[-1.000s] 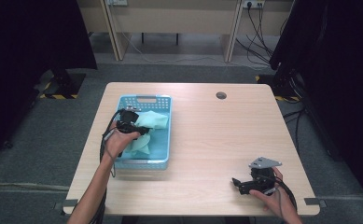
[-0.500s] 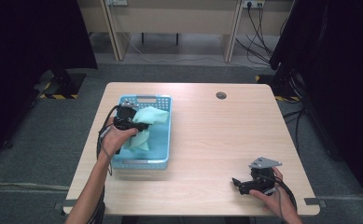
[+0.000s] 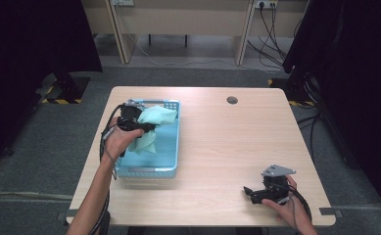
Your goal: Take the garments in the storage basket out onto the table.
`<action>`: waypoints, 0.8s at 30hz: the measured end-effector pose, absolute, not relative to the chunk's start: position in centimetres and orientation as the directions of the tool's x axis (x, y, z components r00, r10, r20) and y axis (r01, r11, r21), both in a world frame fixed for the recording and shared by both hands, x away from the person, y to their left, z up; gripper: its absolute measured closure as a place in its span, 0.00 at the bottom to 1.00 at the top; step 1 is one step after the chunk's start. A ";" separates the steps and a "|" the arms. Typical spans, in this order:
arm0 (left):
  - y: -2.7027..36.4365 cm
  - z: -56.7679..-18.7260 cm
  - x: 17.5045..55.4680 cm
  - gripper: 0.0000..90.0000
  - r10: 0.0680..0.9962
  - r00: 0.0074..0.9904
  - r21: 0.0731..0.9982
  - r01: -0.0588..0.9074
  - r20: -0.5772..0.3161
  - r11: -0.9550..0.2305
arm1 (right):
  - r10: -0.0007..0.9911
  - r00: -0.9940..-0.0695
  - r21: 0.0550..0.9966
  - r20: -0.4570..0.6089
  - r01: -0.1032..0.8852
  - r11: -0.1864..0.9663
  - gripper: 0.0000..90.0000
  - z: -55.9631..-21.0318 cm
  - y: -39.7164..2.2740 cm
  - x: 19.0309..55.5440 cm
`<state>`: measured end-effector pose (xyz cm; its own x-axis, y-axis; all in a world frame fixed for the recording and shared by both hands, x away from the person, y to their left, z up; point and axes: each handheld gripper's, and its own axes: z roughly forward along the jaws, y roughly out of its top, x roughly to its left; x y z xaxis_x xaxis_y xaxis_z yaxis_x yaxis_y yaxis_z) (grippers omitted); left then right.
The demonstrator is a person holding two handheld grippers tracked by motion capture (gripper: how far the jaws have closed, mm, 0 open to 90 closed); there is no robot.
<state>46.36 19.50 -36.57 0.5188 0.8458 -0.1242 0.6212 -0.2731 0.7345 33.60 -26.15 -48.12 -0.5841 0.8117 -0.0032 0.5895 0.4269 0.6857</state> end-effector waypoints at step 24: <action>17.9 -34.0 45.5 0.78 0.805 0.579 0.769 0.571 -0.130 -0.287 | 0.812 -0.584 0.686 -0.003 0.590 0.427 0.00 -48.1 -26.1 33.6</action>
<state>45.51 17.94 -33.97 0.5792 0.8048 -0.1298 0.5707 -0.2867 0.7695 33.60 -26.15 -48.12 -0.5839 0.8118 -0.0031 0.5897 0.4268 0.6857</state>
